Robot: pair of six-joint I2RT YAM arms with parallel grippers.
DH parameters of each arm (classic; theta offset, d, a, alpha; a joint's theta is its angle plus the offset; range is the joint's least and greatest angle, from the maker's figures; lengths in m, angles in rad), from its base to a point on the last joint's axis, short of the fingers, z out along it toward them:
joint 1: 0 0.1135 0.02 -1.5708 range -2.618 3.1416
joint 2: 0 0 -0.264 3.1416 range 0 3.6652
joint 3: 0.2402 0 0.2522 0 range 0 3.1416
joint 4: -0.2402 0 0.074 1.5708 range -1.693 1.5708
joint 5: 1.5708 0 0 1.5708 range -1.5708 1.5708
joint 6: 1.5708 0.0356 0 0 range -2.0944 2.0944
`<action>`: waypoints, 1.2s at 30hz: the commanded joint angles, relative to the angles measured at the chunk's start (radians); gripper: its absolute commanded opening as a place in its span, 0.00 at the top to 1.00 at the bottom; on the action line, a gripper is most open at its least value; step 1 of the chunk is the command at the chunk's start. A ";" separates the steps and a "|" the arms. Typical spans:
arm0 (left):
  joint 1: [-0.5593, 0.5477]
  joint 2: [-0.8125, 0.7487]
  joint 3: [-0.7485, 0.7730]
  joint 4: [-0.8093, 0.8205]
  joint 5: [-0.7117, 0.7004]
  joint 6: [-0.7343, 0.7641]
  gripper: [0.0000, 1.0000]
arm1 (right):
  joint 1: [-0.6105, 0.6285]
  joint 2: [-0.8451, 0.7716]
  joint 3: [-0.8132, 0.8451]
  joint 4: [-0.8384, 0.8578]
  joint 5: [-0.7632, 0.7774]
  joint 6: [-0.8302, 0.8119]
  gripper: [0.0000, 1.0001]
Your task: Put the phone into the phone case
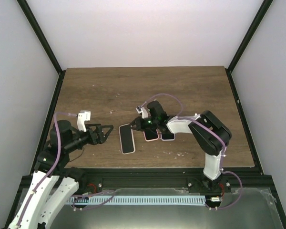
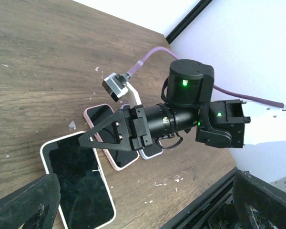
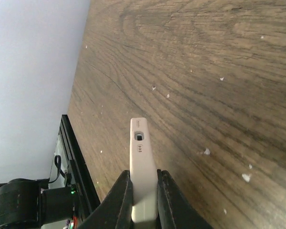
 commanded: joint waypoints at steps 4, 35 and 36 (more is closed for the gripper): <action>0.003 -0.015 -0.020 0.005 -0.010 0.020 0.00 | -0.009 0.078 0.145 0.012 -0.048 -0.069 0.99; 0.003 0.041 -0.001 -0.053 -0.115 -0.072 0.00 | -0.039 -0.109 0.232 -0.449 0.276 -0.191 0.12; 0.003 0.043 0.011 -0.064 -0.127 -0.069 0.00 | -0.039 -0.145 0.216 -0.459 0.287 -0.192 0.05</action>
